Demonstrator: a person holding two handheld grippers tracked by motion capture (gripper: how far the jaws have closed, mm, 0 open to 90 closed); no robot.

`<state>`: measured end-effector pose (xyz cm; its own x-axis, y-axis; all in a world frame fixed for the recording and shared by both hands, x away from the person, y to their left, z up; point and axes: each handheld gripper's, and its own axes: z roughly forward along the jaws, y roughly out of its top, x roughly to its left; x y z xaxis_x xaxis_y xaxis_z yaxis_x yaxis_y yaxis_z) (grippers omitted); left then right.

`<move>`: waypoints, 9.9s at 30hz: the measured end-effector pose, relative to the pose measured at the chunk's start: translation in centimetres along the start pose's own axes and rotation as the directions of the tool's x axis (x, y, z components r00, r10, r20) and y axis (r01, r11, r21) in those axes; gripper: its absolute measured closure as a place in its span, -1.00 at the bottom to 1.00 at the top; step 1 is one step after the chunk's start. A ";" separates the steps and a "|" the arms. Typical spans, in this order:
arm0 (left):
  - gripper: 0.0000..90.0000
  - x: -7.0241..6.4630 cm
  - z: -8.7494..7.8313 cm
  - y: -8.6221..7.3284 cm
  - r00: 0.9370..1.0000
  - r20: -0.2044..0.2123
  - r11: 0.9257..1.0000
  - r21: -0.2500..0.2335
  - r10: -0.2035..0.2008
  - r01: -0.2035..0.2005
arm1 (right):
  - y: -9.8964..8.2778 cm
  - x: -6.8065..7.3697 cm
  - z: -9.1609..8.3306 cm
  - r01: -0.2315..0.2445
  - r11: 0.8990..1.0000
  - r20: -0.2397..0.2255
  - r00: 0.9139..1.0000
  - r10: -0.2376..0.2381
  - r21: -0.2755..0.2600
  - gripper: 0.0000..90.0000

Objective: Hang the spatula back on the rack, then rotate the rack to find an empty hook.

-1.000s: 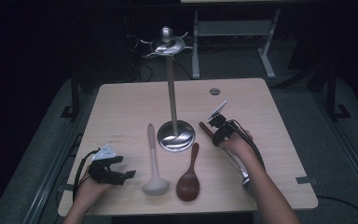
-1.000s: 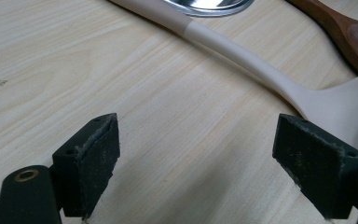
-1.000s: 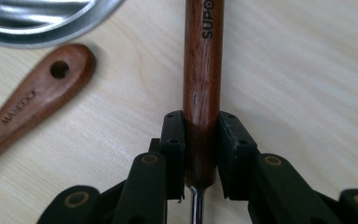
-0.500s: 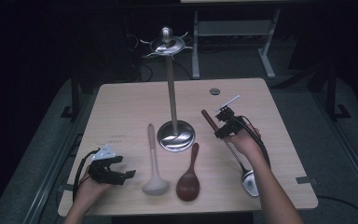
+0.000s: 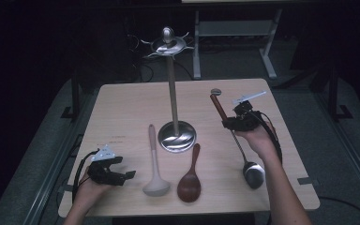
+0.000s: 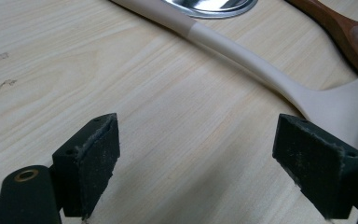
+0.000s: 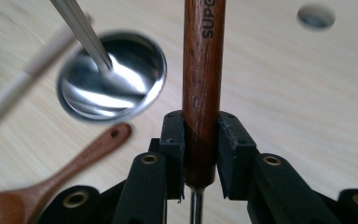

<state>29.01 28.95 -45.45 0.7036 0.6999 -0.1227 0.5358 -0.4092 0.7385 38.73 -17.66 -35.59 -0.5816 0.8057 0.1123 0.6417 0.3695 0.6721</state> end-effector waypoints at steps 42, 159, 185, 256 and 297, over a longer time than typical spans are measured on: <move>-0.68 0.2 -0.1 0.0 1.000 -0.009 1.000 -0.010 -0.015 0.015 | 2.5 1.8 -6.9 0.105 0.897 -0.164 0.968 -0.192 -0.430 0.65; 1.00 -1.4 -5.0 12.7 0.981 0.190 0.995 0.083 0.030 -0.047 | -11.9 1.0 0.6 0.031 0.978 -0.003 0.999 -0.033 -0.205 -0.69; 1.00 -3.8 -10.8 30.1 0.949 0.224 0.974 -0.013 0.221 -0.224 | -14.2 0.8 0.8 0.029 0.989 0.051 0.998 -0.022 -0.143 -0.70; 1.00 -5.8 -12.0 35.8 0.954 0.167 0.968 -0.067 0.248 -0.240 | -14.4 0.4 1.2 0.050 0.990 0.071 0.997 -0.040 -0.133 -0.69; 1.00 0.1 -10.8 37.0 0.993 0.024 0.985 -0.125 0.119 -0.115 | -14.5 0.2 1.4 0.050 0.991 0.066 0.997 -0.041 -0.127 -0.70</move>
<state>43.87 20.16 -10.98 0.7732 0.6322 -0.0494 0.3888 -0.4111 0.8245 29.95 -22.21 -46.34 -0.5733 0.8186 0.0357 0.5431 0.3470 0.7646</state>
